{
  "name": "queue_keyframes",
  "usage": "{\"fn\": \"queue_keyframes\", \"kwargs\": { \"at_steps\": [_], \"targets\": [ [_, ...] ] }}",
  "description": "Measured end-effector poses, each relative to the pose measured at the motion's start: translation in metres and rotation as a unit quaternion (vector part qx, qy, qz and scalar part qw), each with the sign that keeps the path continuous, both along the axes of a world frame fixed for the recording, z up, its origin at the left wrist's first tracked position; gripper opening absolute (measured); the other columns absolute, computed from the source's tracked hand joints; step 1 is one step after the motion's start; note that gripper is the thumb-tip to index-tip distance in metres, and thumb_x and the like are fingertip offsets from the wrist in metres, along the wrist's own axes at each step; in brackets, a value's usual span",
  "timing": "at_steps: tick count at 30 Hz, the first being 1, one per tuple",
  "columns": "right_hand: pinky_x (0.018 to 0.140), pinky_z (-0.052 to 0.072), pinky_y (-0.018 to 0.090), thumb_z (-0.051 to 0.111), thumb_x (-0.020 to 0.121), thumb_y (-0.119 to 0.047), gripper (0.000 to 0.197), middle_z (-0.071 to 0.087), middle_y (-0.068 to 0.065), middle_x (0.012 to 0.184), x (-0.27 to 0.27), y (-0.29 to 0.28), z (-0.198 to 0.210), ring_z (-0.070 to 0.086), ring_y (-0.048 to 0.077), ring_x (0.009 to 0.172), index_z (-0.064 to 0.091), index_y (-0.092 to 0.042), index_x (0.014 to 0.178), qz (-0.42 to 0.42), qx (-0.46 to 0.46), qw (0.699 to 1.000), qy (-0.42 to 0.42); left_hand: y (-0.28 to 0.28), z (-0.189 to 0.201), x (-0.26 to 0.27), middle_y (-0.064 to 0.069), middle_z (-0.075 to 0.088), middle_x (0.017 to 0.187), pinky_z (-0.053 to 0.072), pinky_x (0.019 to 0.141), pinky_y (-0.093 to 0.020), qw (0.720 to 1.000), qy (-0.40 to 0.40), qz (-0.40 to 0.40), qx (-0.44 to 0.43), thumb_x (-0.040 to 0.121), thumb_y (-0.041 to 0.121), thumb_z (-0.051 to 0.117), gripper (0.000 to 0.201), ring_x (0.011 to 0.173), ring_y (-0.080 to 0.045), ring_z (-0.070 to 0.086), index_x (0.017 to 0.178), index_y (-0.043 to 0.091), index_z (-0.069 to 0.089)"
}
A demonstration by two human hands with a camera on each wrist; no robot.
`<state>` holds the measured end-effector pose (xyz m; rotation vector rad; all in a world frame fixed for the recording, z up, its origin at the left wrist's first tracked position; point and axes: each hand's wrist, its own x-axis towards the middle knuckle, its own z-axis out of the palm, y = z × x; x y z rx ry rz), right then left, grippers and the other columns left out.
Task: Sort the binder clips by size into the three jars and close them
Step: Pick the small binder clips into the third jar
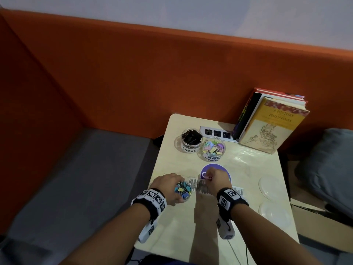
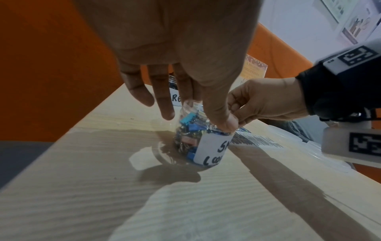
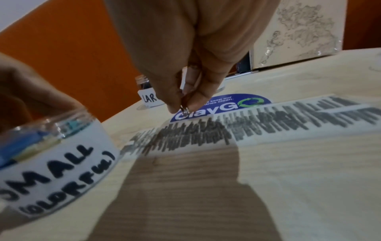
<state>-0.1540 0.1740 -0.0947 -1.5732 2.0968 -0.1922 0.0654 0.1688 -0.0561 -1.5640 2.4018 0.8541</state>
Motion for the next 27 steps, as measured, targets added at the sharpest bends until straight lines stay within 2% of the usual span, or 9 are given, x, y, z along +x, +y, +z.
{"fn": "queue_keyframes", "kwargs": {
  "at_steps": [5, 8, 10, 13, 16, 19, 20, 24, 27],
  "targets": [
    [0.061, 0.043, 0.022, 0.07, 0.082, -0.011, 0.014, 0.065, -0.003, 0.076, 0.009, 0.012, 0.014, 0.063, 0.018, 0.076, 0.06, -0.022, 0.083, -0.037, -0.037, 0.993, -0.109, 0.0, 0.0, 0.001, 0.007, 0.054, 0.137, 0.047, 0.1, -0.033, 1.0, 0.004, -0.003, -0.007, 0.074, 0.04, 0.082, 0.073, 0.122, -0.018, 0.054, 0.139, 0.028, 0.049],
    [0.061, 0.046, 0.014, 0.075, 0.079, -0.009, 0.018, 0.069, -0.001, 0.077, 0.022, 0.017, 0.024, 0.063, 0.014, 0.073, 0.064, -0.023, 0.082, 0.011, -0.042, 0.979, -0.198, 0.001, -0.001, 0.001, 0.008, 0.056, 0.135, 0.048, 0.098, -0.032, 1.0, 0.009, 0.003, -0.012, 0.073, 0.04, 0.082, 0.071, 0.119, -0.017, 0.055, 0.136, 0.029, 0.051],
    [0.063, 0.049, 0.016, 0.077, 0.078, -0.012, 0.018, 0.07, -0.003, 0.079, 0.029, 0.019, 0.029, 0.065, 0.011, 0.072, 0.066, -0.025, 0.084, 0.061, -0.012, 0.973, -0.223, 0.001, -0.001, 0.002, 0.009, 0.056, 0.133, 0.048, 0.095, -0.031, 1.0, 0.011, 0.008, -0.015, 0.071, 0.04, 0.082, 0.071, 0.117, -0.017, 0.057, 0.135, 0.031, 0.052],
    [0.065, 0.049, 0.016, 0.076, 0.079, -0.013, 0.019, 0.07, -0.009, 0.082, 0.035, 0.022, 0.03, 0.063, 0.002, 0.072, 0.071, -0.026, 0.091, 0.11, 0.023, 0.972, -0.206, 0.001, 0.0, 0.001, 0.008, 0.057, 0.133, 0.049, 0.095, -0.032, 1.0, 0.011, 0.001, -0.012, 0.072, 0.04, 0.083, 0.072, 0.117, -0.018, 0.057, 0.136, 0.03, 0.052],
    [0.07, 0.053, 0.018, 0.077, 0.08, -0.015, 0.021, 0.07, -0.005, 0.09, 0.034, 0.022, 0.028, 0.063, 0.005, 0.075, 0.072, -0.019, 0.1, 0.069, 0.001, 0.979, -0.193, 0.0, 0.0, 0.002, 0.007, 0.056, 0.135, 0.049, 0.095, -0.031, 1.0, 0.017, 0.005, -0.008, 0.073, 0.038, 0.083, 0.072, 0.117, -0.018, 0.057, 0.137, 0.029, 0.051],
    [0.063, 0.045, 0.006, 0.076, 0.083, -0.016, 0.02, 0.07, 0.0, 0.095, 0.032, 0.019, 0.03, 0.064, 0.008, 0.078, 0.073, -0.015, 0.103, 0.031, -0.025, 0.982, -0.185, 0.001, -0.002, 0.002, 0.007, 0.055, 0.135, 0.049, 0.096, -0.031, 1.0, 0.021, 0.006, -0.009, 0.073, 0.037, 0.082, 0.071, 0.118, -0.018, 0.057, 0.137, 0.029, 0.051],
    [0.063, 0.045, 0.006, 0.077, 0.083, -0.016, 0.017, 0.071, 0.0, 0.095, 0.033, 0.018, 0.032, 0.065, 0.008, 0.079, 0.073, -0.016, 0.1, 0.022, -0.033, 0.981, -0.189, 0.001, -0.003, 0.003, 0.007, 0.056, 0.135, 0.049, 0.096, -0.031, 1.0, 0.024, 0.009, -0.006, 0.073, 0.037, 0.082, 0.071, 0.118, -0.018, 0.056, 0.136, 0.028, 0.052],
    [0.067, 0.057, 0.024, 0.078, 0.08, -0.012, 0.016, 0.071, 0.0, 0.087, 0.046, 0.016, 0.036, 0.069, 0.015, 0.076, 0.068, -0.022, 0.087, 0.002, -0.031, 0.97, -0.243, 0.002, -0.007, 0.004, 0.008, 0.058, 0.13, 0.049, 0.092, -0.03, 0.999, 0.035, 0.015, 0.004, 0.068, 0.039, 0.084, 0.069, 0.116, -0.017, 0.057, 0.13, 0.031, 0.055],
    [0.068, 0.052, 0.019, 0.074, 0.083, -0.018, 0.012, 0.072, -0.003, 0.091, 0.053, 0.017, 0.031, 0.068, 0.01, 0.077, 0.069, -0.021, 0.094, 0.041, -0.024, 0.98, -0.194, 0.002, -0.01, 0.007, 0.008, 0.057, 0.131, 0.048, 0.093, -0.03, 0.999, 0.044, 0.022, 0.009, 0.067, 0.038, 0.084, 0.072, 0.118, -0.017, 0.055, 0.132, 0.032, 0.054]
  ]
}}
